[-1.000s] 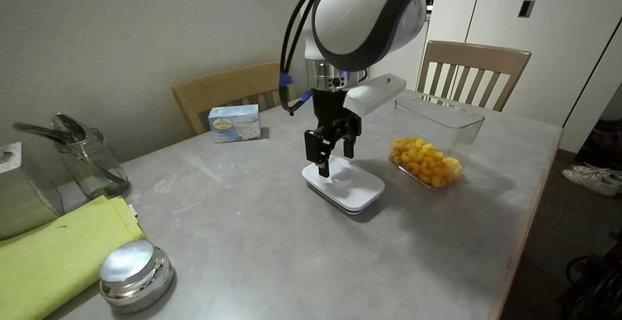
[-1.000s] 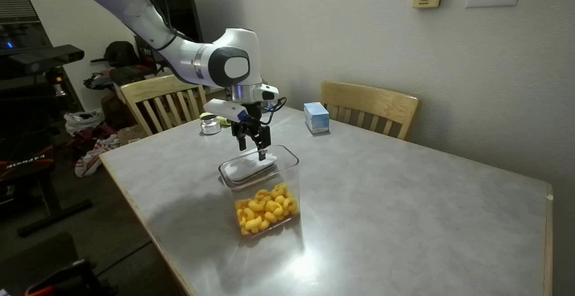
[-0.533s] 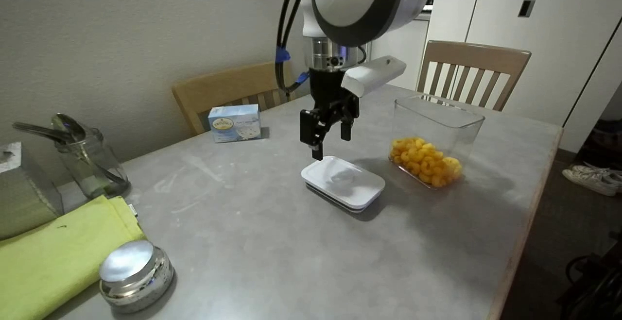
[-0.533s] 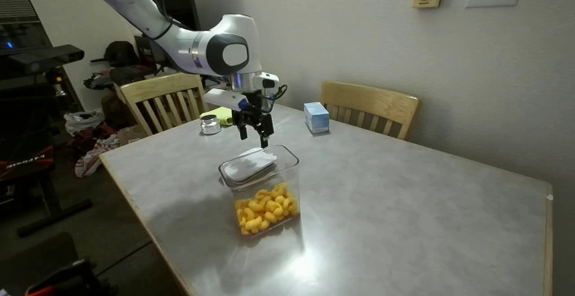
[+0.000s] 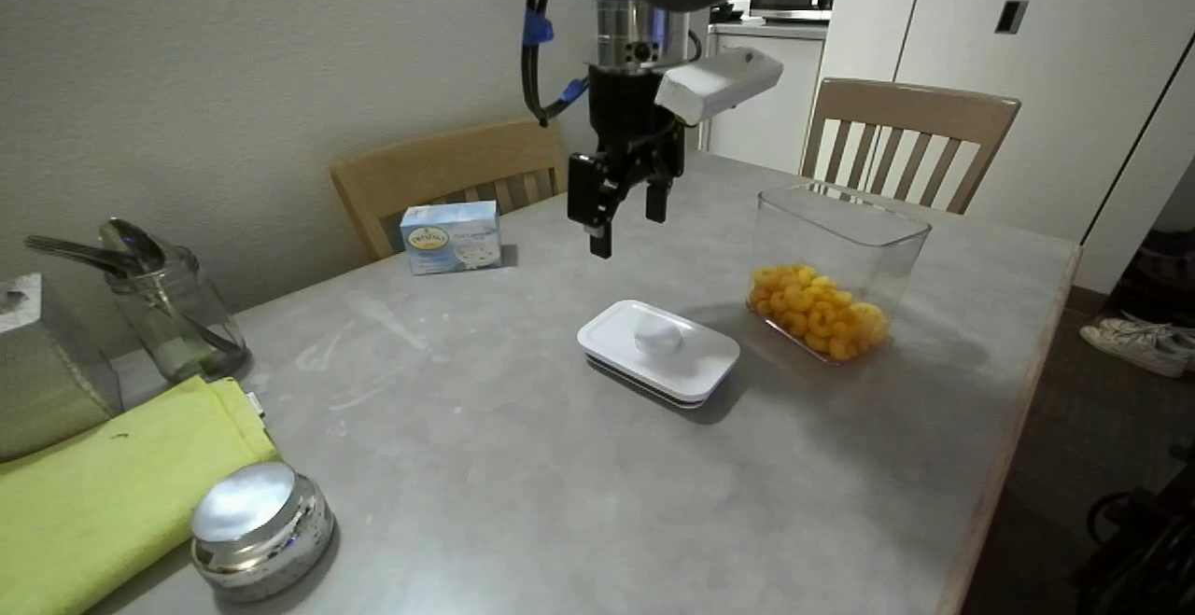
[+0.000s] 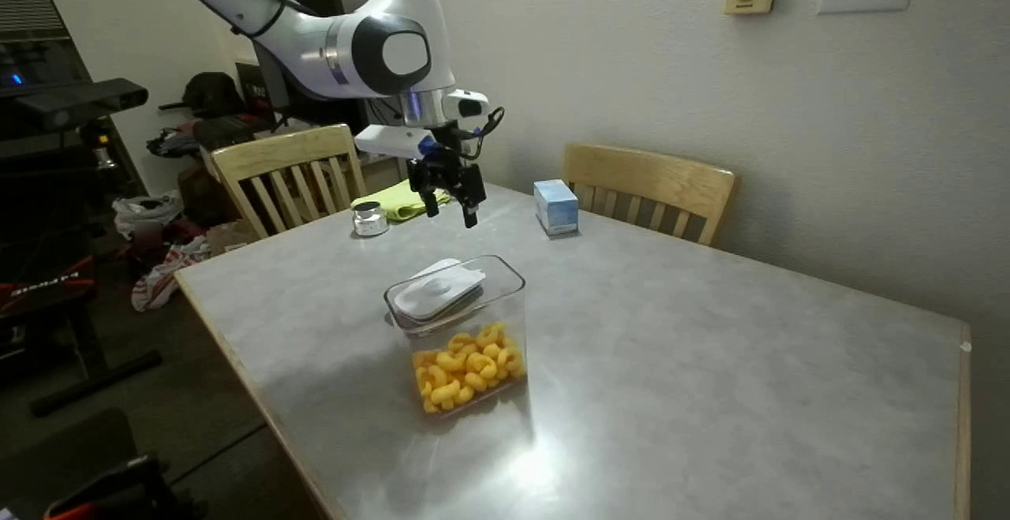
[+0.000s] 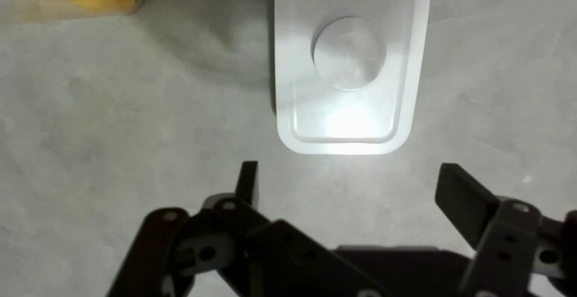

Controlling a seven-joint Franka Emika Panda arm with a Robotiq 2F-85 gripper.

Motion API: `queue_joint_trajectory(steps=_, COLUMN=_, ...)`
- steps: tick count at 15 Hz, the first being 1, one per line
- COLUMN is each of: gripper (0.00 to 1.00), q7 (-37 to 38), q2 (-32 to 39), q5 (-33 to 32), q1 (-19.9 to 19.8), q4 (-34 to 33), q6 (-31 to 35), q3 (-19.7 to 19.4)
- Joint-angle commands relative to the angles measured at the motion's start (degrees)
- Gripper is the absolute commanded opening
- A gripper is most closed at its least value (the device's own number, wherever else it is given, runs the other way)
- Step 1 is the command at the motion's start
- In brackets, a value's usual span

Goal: Press the button atop the lid and then remove the lid and put it on the table

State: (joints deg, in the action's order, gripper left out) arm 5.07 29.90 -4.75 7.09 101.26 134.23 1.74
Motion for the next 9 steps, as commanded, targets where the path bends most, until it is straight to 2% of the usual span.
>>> queue_joint_trajectory(steps=1, gripper=1.00, q7=-0.24, q2=-3.17, q5=-1.21, q1=0.06, q4=2.19, q6=-1.01, q3=-0.51)
queue_joint_trajectory(steps=7, gripper=1.00, q7=-0.84, q2=-4.21, q5=-0.75, q1=-0.38, q4=2.53, q6=-1.41, q3=-0.08)
queue_joint_trajectory(steps=9, gripper=1.00, q7=0.02, q2=-2.40, q5=-0.65, q1=-0.05, q4=0.51, q6=-0.59, q3=-0.06)
